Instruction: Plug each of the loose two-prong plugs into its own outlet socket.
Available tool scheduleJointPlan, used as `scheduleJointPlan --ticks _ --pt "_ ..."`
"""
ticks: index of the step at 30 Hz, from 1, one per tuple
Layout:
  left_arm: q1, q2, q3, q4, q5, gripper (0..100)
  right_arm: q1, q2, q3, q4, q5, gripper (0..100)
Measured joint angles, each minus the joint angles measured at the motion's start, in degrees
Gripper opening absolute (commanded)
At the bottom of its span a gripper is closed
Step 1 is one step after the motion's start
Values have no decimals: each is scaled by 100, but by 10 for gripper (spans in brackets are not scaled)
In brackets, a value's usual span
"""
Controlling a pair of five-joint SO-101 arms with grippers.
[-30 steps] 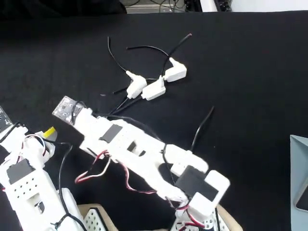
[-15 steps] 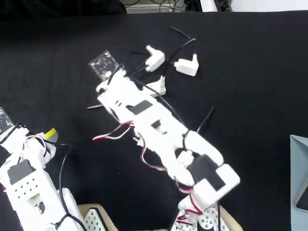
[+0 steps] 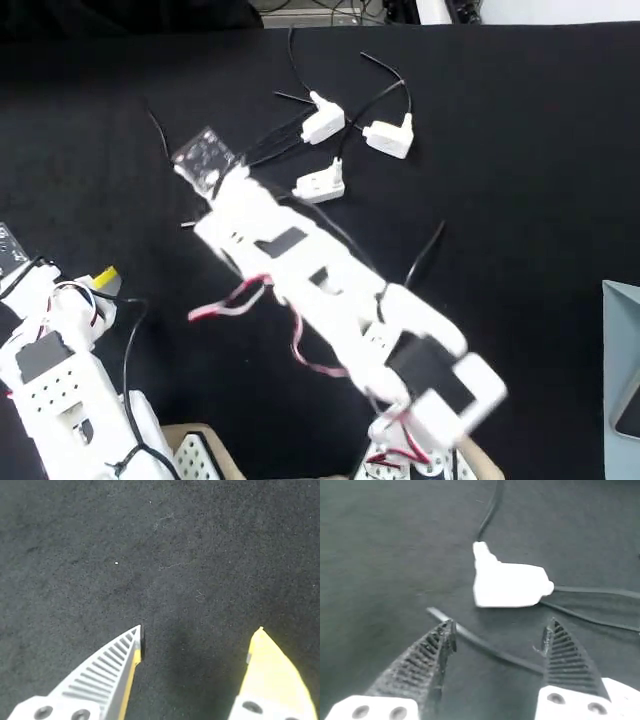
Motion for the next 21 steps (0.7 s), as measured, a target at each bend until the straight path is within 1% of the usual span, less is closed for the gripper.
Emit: scheduleJointPlan --ticks 4,8,12,14,16,21 --pt "-9 0 0 0 0 328 -185 -1152 246 1029 -9 269" --pt "-9 0 0 0 0 328 -193 -2119 246 2567 -440 269" --pt "-9 0 0 0 -53 328 -193 -2488 246 4018 -747 269" --pt "-9 0 0 0 -123 328 -193 -2532 325 4554 -844 269" --pt "-9 0 0 0 -123 328 -193 -2576 527 4774 -853 269" --pt "-9 0 0 0 -167 328 35 -2576 1073 4870 -853 269"
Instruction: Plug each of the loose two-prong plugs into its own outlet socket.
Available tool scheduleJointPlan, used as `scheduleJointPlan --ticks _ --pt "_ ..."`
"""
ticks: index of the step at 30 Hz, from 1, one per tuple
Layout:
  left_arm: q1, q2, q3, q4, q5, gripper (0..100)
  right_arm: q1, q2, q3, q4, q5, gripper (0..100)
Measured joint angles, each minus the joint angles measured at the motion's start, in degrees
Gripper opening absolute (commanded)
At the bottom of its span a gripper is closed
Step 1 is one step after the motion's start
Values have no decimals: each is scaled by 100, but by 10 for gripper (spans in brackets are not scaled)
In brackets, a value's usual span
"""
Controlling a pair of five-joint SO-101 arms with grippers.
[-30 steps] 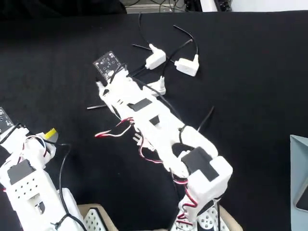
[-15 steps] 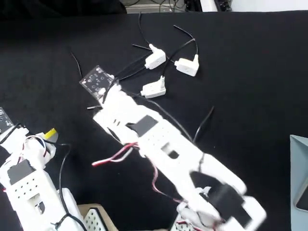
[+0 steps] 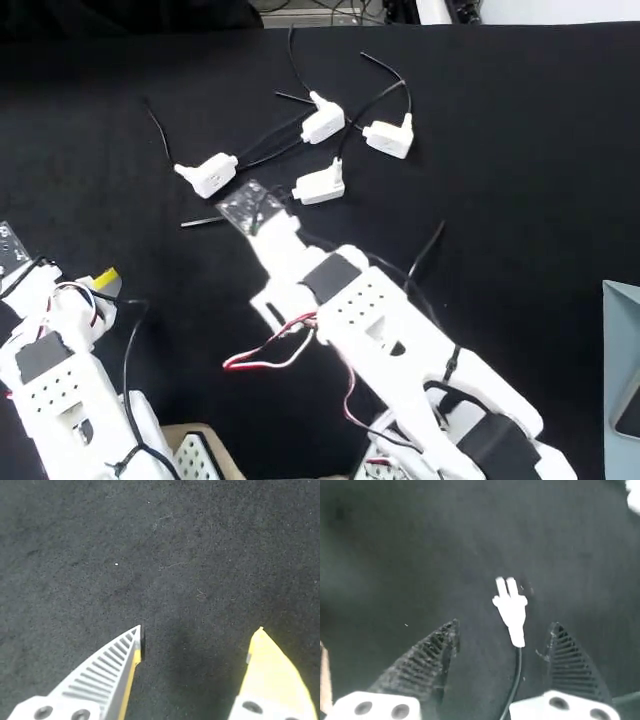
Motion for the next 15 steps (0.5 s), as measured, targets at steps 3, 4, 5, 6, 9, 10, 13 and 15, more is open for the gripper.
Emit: scheduleJointPlan --ticks 3,4,5,6,9,10,13,15 --pt "0 0 0 0 0 328 105 0 290 -123 0 269" --pt "0 0 0 0 0 328 114 0 422 -229 0 268" --pt "0 0 0 0 -9 328 114 0 554 -369 0 268" --pt "0 0 0 0 -9 328 114 0 703 -527 0 268" --pt "0 0 0 0 -9 328 114 0 1064 -1002 -9 257" --pt "0 0 0 0 -9 328 114 0 1160 -1134 -9 237" --pt "0 0 0 0 -9 328 114 18 1266 -1468 -18 162" --pt "0 0 0 0 -9 328 114 220 1266 -1705 -26 126"
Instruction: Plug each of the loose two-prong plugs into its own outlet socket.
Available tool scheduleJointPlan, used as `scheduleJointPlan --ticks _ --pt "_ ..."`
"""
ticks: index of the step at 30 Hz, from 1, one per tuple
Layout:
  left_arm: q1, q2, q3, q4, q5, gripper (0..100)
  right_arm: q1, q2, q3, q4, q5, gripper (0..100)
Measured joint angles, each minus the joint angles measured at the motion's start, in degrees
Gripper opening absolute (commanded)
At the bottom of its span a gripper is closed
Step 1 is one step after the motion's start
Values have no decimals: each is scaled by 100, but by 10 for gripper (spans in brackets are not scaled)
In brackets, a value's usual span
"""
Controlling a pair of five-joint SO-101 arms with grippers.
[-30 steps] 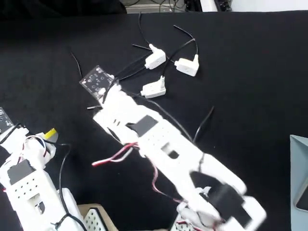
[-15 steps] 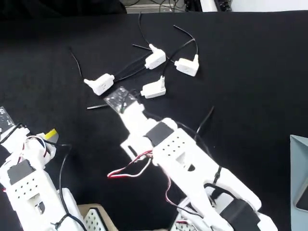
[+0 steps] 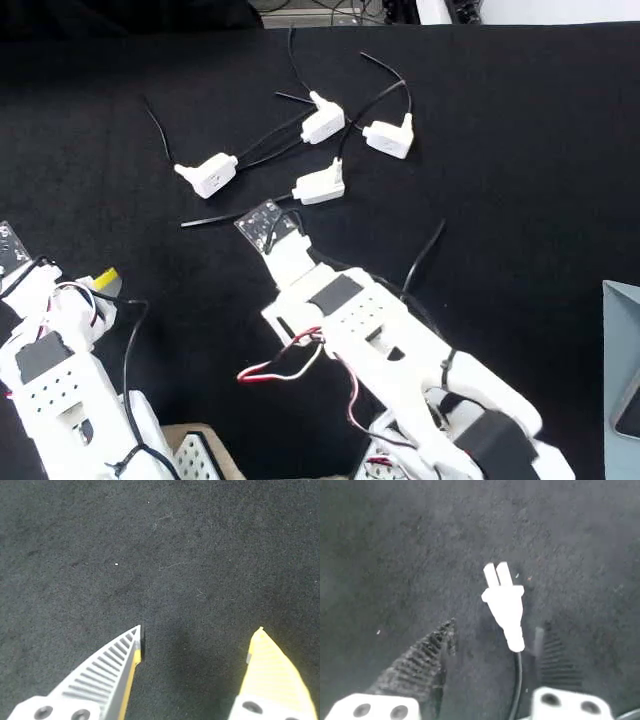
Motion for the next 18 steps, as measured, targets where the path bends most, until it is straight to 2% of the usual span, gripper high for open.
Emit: scheduleJointPlan --ticks 7,18 --pt "0 0 0 0 0 328 35 756 0 -905 -26 12" --pt "0 0 0 0 0 328 9 290 0 -1002 -79 12"
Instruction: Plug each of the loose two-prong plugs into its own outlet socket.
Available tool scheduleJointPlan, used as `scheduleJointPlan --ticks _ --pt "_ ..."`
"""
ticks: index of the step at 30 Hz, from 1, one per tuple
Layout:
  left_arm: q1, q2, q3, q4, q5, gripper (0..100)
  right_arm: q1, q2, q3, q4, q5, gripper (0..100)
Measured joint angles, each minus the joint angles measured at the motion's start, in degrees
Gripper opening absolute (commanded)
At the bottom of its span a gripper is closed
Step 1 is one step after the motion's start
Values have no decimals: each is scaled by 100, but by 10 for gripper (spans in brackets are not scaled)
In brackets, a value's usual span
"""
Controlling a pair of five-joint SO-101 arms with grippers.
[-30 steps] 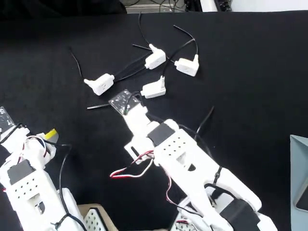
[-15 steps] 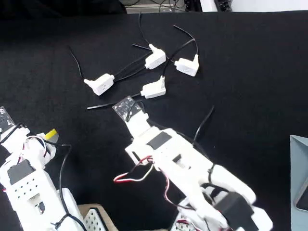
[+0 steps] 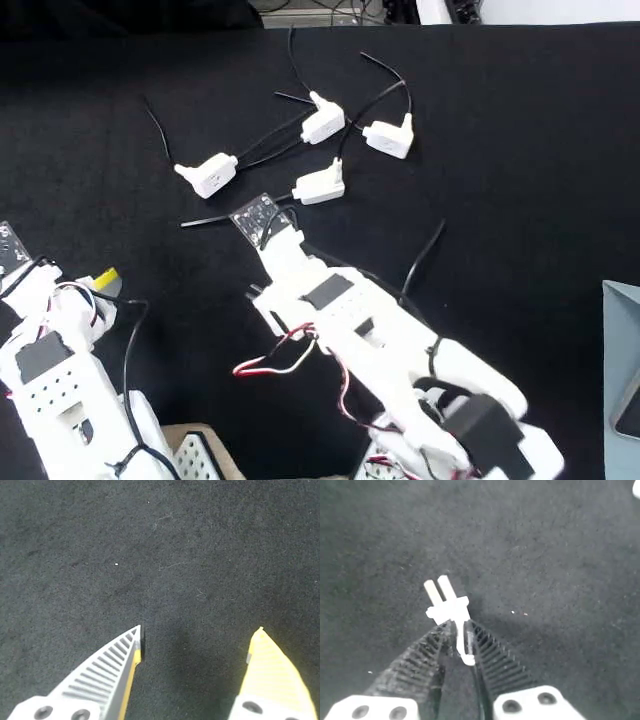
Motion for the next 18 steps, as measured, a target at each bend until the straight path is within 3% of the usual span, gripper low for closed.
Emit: scheduleJointPlan --ticks 9,18 --pt "0 0 0 0 0 328 281 -985 9 53 -862 15" --pt "0 0 0 0 0 328 1204 -1029 9 1565 932 15"
